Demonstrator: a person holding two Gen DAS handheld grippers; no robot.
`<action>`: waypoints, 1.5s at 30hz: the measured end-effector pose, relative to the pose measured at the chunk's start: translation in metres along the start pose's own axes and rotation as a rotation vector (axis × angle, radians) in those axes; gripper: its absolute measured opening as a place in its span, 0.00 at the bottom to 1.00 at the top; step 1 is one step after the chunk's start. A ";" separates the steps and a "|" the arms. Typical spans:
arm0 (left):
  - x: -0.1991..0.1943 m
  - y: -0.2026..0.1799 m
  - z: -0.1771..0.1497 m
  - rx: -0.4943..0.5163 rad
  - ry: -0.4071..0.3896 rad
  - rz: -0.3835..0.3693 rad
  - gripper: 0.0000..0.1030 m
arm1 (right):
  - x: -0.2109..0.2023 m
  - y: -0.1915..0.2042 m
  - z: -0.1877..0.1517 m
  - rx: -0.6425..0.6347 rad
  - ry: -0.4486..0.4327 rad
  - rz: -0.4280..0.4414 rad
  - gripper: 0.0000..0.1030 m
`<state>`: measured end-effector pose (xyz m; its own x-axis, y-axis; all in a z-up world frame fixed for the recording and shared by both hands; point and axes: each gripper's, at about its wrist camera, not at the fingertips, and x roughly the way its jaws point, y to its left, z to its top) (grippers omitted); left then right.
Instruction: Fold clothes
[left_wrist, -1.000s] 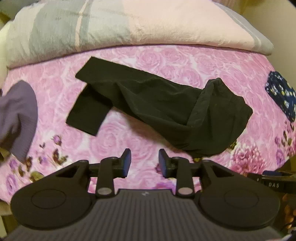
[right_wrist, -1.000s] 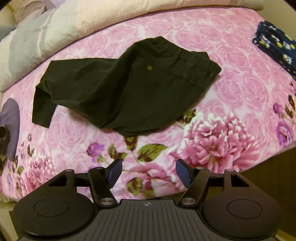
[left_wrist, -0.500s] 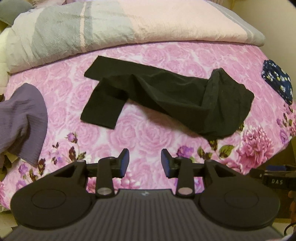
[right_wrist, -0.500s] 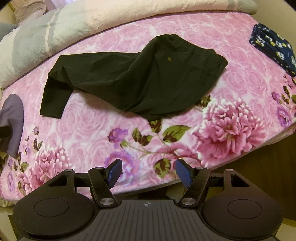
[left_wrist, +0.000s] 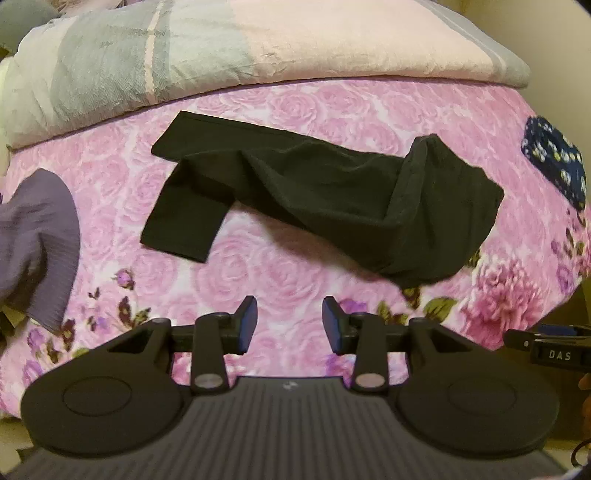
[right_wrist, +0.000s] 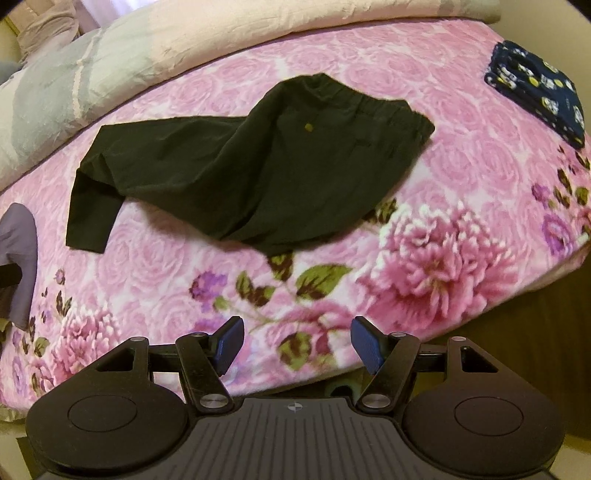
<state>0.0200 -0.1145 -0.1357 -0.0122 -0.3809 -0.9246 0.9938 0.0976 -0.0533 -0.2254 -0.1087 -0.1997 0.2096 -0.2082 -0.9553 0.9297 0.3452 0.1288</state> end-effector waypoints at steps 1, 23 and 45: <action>0.002 -0.005 0.003 -0.017 0.001 0.000 0.34 | 0.000 -0.007 0.006 -0.005 -0.003 0.003 0.65; 0.036 0.047 0.009 -0.482 0.045 0.175 0.38 | 0.082 -0.141 0.167 0.138 0.072 0.065 0.66; 0.121 0.192 0.125 -0.474 0.049 0.131 0.44 | 0.204 -0.032 0.311 0.426 0.064 0.008 0.66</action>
<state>0.2232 -0.2566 -0.2112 0.0934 -0.2950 -0.9509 0.8277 0.5539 -0.0905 -0.1185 -0.4468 -0.3160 0.2107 -0.1456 -0.9667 0.9729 -0.0647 0.2218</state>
